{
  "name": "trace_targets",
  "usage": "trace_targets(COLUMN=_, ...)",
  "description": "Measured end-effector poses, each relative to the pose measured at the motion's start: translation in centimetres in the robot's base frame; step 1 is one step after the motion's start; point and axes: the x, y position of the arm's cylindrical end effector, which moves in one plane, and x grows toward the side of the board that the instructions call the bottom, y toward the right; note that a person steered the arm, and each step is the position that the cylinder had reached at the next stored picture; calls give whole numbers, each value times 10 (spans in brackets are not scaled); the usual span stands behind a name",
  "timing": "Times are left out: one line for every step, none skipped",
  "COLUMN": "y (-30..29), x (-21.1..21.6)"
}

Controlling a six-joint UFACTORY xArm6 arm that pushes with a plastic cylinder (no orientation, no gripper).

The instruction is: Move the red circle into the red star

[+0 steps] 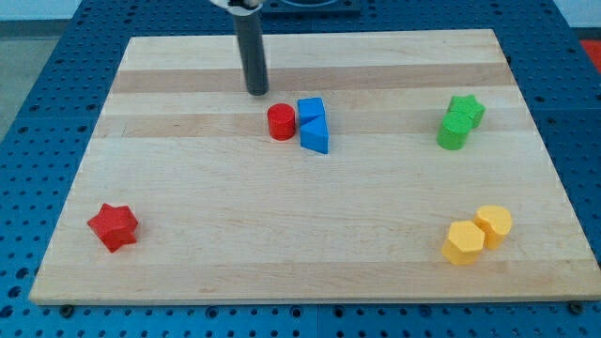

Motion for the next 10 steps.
trace_targets(y=19, x=0)
trace_targets(y=30, x=4)
trace_targets(y=30, x=20)
trace_targets(y=30, x=37)
trace_targets(y=30, x=51)
trace_targets(y=30, x=65)
trace_targets(y=30, x=80)
trace_targets(y=30, x=97)
trace_targets(y=30, x=111)
trace_targets(y=31, x=125)
